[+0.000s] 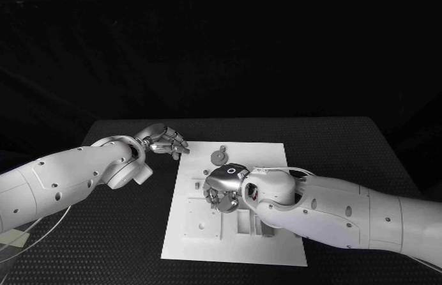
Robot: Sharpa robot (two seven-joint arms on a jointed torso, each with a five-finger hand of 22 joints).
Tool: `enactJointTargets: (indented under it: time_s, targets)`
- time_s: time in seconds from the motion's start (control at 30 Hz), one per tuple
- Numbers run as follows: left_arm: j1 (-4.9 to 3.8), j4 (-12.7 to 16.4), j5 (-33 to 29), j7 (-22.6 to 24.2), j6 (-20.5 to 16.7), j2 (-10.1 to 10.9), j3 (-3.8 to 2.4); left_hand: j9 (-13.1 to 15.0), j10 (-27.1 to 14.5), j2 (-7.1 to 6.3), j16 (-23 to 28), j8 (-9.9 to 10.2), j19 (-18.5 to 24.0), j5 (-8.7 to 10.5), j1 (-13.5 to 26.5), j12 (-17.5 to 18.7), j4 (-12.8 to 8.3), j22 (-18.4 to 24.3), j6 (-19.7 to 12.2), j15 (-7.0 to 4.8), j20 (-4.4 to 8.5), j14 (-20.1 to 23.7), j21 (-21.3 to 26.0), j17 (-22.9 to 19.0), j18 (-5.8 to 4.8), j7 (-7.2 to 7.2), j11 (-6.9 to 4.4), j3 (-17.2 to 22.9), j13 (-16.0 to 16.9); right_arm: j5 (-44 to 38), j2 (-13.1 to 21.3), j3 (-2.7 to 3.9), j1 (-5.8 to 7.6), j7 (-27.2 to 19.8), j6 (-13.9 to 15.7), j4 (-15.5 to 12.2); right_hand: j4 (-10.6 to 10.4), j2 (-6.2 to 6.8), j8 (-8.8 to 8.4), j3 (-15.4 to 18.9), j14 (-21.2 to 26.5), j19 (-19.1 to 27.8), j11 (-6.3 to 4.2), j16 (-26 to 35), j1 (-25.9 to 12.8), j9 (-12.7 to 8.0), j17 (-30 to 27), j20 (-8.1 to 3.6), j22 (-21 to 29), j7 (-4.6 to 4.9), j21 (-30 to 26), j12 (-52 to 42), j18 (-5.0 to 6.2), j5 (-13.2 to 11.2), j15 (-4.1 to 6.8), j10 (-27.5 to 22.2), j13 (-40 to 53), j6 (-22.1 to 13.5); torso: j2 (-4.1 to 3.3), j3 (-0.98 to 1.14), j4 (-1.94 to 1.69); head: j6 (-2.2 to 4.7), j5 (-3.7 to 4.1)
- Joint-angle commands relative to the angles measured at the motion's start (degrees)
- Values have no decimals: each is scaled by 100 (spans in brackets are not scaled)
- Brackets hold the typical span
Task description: Assemble the parts on the task board
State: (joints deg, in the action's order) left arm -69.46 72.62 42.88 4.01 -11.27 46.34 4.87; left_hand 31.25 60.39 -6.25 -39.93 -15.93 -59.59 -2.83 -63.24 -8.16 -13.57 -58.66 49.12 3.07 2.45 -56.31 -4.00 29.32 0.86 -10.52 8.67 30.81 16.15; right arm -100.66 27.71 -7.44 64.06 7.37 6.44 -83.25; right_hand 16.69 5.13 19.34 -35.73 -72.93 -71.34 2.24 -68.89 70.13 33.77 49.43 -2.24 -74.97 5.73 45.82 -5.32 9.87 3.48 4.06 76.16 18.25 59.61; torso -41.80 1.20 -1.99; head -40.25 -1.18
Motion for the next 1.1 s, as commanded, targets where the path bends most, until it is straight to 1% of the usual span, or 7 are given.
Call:
enactJointTargets:
  time_s: [0.03, 0.17, 0.23, 0.33, 0.6, 0.83, 1.1]
  targets:
    - [-10, 21, 8, 32, 14, -11, -4, -9, -44, 1, 40, 5, -47, -14, 27, 11, 25, 10, -55, 3, 7, -26, -3, 10, 109, 2, -10, -8, -10, -79, 0, -21, -7, -23, -145, 9, 5, -55, 17, -19, 33, 21, 18, 21, -25, 7, 7, -13, -122, 28, 12, 27, 513, 14, -8, -1, -2, 29, -1, -4, 5, -11, -4]
    - [-10, 9, 8, 30, 12, -15, -4, -9, -44, 1, 43, 5, -46, -14, 28, 10, 28, 11, -56, 3, 7, -27, -3, 14, 108, 1, -10, -9, -11, -84, 20, -62, -7, -19, -133, -2, 5, -56, 16, -19, 35, 23, 18, 20, -26, 9, 8, -13, -122, 28, 13, 28, 513, 14, -8, -2, -2, 28, 1, -1, 7, -23, -10]
    - [-10, 9, 8, 29, 12, -9, -4, -9, -44, 1, 44, 5, -46, -14, 28, 10, 29, 11, -56, 3, 7, -27, -3, 16, 108, 1, -10, -9, -11, -95, 20, -72, -8, -18, -130, 5, 5, -56, 16, -18, 36, 24, 18, 20, -26, 10, 9, -12, -122, 28, 13, 29, 513, 14, -8, -2, -2, 28, 0, 4, 7, -37, -15]
    - [-10, 0, 8, 30, 10, -14, -4, -9, -45, 1, 47, 5, -46, -14, 28, 10, 29, 12, -57, 3, 7, -27, -2, 18, 108, 1, -10, -9, -12, -99, 13, -83, -12, -26, -121, 19, 5, -57, 15, -19, 37, 25, 18, 20, -27, 11, 10, -12, -123, 29, 13, 30, 513, 14, -8, -2, -2, 27, 0, 6, 10, -40, -16]
    - [-10, -8, 8, 33, 10, -23, -4, -10, -46, 1, 52, 4, -46, -14, 29, 9, 33, 14, -57, 3, 7, -28, -2, 25, 108, 0, -10, -9, -14, -99, -37, -94, -52, -41, -110, 71, 5, -60, 14, -19, 40, 28, 19, 21, -27, 15, 12, -11, -123, 29, 15, 33, 513, 14, -9, -3, -2, 24, 4, 8, 6, -43, -19]
    - [-10, -9, 8, 30, 11, -22, -4, -10, -47, 2, 57, 4, -46, -14, 29, 8, 35, 15, -58, 3, 7, -29, -1, 31, 107, 0, -10, -10, -16, -97, -56, -96, -59, -46, -90, 103, 5, -63, 13, -19, 42, 31, 19, 21, -29, 19, 14, -10, -123, 30, 16, 34, 513, 14, -9, -3, -2, 23, 2, 3, 6, -49, -28]
    - [-10, -7, 8, 16, 2, -23, -4, -10, -47, 6, 62, 3, -46, -14, 26, 7, 38, 16, -58, 3, 8, -30, -1, 39, 107, 0, -10, -8, -18, -34, -102, -97, -61, -61, -147, 123, 4, -64, 12, -16, 43, 32, 20, 20, -34, 23, 17, -10, -123, 31, 17, 36, 513, 13, -10, -3, -2, 21, -1, -3, 3, -63, -18]
